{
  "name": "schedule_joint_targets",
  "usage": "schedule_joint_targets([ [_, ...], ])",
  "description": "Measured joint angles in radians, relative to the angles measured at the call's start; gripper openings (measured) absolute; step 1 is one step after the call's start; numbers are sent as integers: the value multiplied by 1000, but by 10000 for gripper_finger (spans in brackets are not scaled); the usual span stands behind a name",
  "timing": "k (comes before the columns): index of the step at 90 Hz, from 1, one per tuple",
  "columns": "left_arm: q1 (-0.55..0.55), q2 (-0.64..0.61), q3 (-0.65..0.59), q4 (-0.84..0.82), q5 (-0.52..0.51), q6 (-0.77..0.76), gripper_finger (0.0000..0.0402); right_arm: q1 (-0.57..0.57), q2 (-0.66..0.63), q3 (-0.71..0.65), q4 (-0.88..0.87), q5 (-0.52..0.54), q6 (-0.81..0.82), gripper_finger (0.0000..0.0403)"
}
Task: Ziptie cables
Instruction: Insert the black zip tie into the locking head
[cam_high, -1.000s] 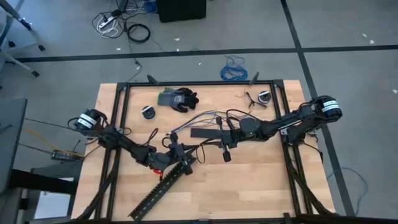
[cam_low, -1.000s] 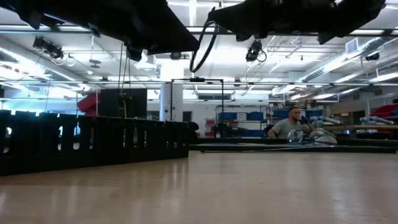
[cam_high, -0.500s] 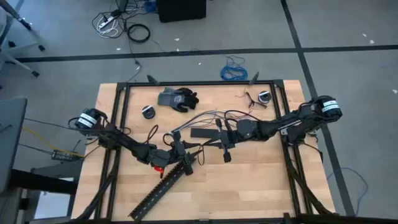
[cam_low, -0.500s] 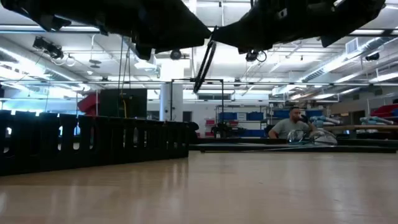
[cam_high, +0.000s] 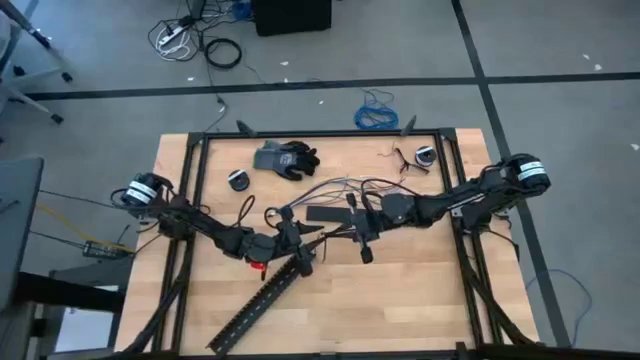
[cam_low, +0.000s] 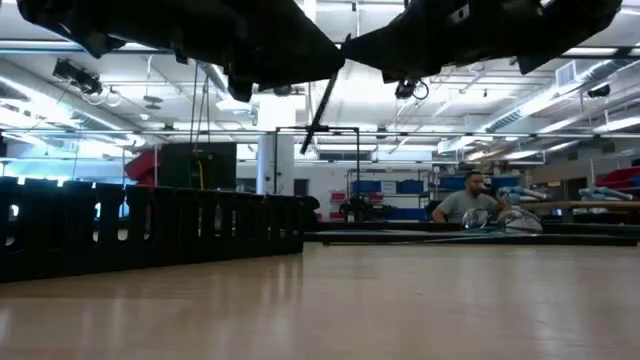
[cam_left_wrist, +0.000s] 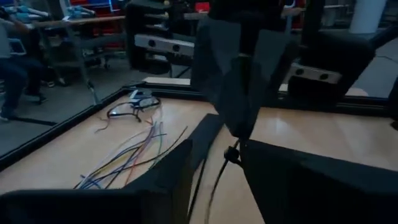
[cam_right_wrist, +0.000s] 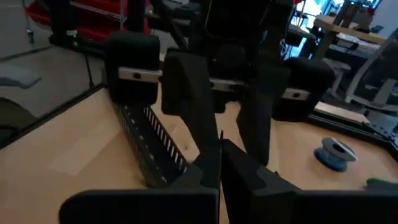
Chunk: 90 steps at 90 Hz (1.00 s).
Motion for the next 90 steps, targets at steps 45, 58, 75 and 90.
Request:
schedule_joint_targets([
  [45,28,0,38,-70,64,-21,92,4,0,0,12,11,-1,0],
  [58,27,0,38,-71,65,-21,54,3,0,0,18,16,-2,0],
  [75,27,0,38,-77,63,-21,21,4,0,0,18,29,-7,0],
  [90,27,-1,39,-78,62,-21,26,4,0,0,25,29,-9,0],
])
